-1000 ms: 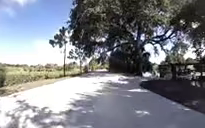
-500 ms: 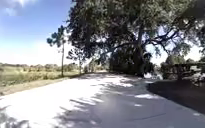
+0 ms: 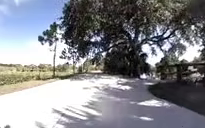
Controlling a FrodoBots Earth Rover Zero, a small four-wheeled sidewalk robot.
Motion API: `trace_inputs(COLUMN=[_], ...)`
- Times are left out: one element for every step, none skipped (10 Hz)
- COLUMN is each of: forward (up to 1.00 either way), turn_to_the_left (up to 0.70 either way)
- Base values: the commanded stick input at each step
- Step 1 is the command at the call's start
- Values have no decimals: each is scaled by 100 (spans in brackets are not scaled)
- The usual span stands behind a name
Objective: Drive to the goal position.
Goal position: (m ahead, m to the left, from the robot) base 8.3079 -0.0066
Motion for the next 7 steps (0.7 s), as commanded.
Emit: trace_inputs(forward=[85,85,85,85,85,85,85], turn_to_the_left=[0,0,0,0,0,0,0])
